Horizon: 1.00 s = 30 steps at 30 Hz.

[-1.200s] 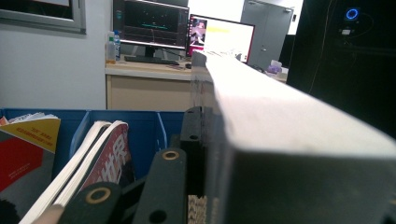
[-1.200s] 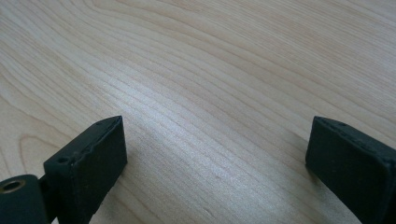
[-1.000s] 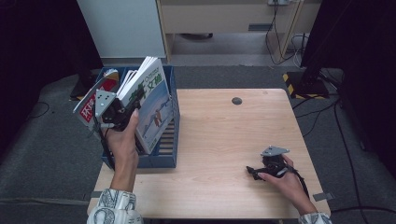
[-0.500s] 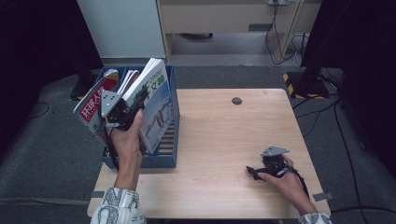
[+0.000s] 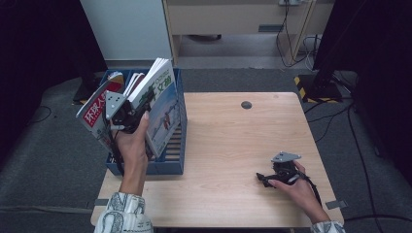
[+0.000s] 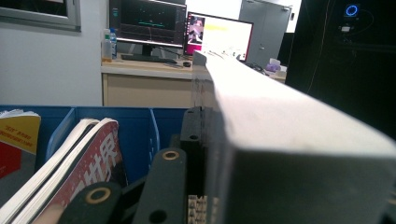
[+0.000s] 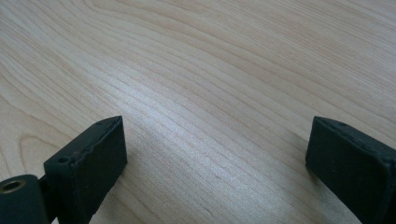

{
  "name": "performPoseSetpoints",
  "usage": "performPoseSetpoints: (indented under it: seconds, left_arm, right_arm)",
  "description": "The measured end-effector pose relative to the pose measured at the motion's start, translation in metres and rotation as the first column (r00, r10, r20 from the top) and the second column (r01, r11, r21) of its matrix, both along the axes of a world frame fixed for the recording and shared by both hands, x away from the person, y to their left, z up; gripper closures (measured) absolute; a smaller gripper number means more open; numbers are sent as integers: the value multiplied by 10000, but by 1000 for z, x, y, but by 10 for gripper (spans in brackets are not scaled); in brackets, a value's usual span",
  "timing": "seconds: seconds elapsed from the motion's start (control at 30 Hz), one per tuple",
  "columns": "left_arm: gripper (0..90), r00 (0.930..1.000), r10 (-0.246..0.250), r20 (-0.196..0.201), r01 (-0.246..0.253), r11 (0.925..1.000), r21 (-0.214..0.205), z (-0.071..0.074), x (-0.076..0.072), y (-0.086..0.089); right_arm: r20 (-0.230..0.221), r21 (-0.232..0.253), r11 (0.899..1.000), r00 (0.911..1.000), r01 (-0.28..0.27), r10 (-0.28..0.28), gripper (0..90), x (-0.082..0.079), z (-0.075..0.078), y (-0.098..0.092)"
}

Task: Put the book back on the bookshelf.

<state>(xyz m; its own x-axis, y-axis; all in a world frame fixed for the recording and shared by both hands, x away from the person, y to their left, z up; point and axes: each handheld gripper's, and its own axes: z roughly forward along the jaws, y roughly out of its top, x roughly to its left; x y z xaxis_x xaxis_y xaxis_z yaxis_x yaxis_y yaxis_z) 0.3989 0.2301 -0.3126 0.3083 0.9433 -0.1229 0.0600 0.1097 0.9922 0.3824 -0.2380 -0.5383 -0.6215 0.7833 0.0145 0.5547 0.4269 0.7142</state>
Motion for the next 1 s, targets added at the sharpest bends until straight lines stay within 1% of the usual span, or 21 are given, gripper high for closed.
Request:
performPoseSetpoints:
  seconds: [0.5, 0.77, 1.0]
  left_arm:
    - [736, 10000, -18, 62, 18, 10000, -29, 0, 2, 2]
    - [736, 10000, -31, 10, 31, 10000, -58, -4, 4, 2]
    - [736, 10000, -38, 55, 38, 9999, -94, -4, 5, 2]
  right_arm:
    - [-1, -1, 10000, 10000, 2, -2, 56, 0, 0, 0]
    - [1, -2, 10000, 10000, -2, 2, 56, 0, 0, 0]
    - [3, -2, 10000, 10000, -1, 1, 56, 0, 0, 0]
